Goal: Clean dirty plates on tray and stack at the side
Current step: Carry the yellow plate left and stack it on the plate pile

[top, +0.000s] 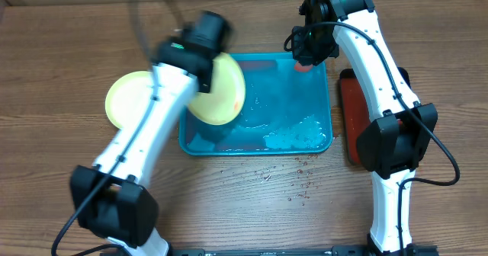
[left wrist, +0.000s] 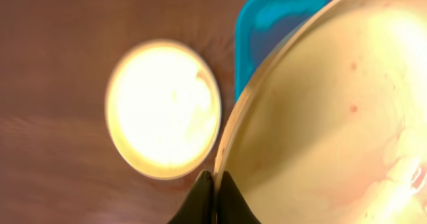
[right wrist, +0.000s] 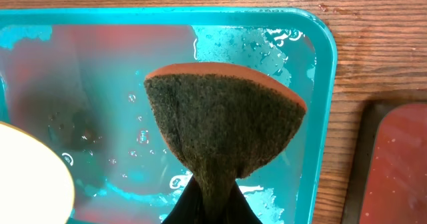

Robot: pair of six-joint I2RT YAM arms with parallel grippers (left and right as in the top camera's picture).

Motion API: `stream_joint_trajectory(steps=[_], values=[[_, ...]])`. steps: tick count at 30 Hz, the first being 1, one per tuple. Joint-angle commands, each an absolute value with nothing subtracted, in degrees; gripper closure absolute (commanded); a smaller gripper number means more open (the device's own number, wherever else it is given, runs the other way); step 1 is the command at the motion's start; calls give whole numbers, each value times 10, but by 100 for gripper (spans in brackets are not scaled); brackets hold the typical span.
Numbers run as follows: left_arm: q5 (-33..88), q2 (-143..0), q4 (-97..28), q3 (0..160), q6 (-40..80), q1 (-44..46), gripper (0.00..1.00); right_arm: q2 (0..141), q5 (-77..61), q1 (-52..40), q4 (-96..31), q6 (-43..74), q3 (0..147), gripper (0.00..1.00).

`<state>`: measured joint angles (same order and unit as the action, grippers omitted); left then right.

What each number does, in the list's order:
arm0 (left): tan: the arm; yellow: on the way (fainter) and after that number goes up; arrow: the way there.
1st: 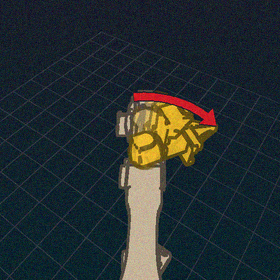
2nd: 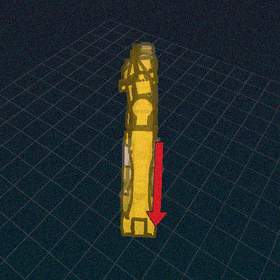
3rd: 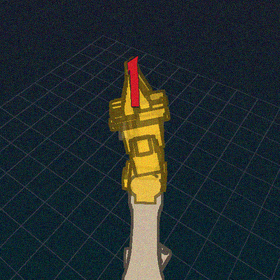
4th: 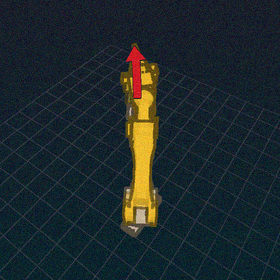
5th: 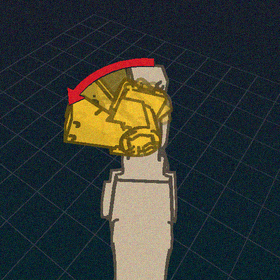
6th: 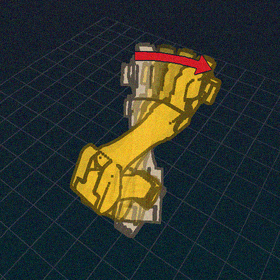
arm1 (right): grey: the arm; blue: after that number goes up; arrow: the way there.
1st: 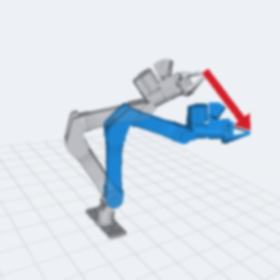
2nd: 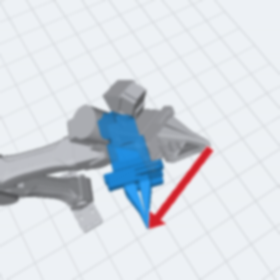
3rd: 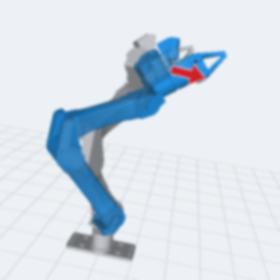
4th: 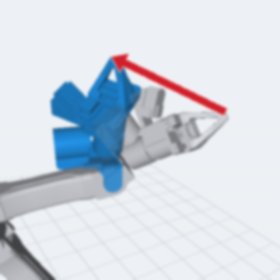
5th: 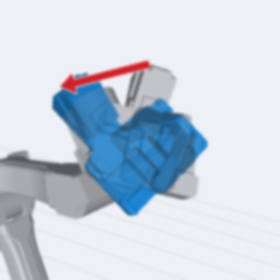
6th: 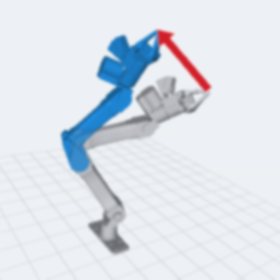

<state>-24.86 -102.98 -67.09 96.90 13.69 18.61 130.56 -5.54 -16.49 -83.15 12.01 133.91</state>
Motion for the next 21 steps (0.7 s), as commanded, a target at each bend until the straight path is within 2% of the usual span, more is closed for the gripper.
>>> stream_joint_trajectory(steps=[1, 6, 13, 21], values=[[-75, -1018, -677, 976, 150, 97, 95, 1290, -52, -164, -829, 124, 1350, 96], [13, -1019, -671, 976, 129, -26, 96, 1290, -52, -164, -830, 124, 1350, 96], [55, -1019, -642, 952, 129, -182, 96, 1290, -52, -164, -830, 124, 1350, 96], [120, -1019, -517, 815, 128, -271, 96, 1290, -52, -164, -828, 124, 1350, 96]])
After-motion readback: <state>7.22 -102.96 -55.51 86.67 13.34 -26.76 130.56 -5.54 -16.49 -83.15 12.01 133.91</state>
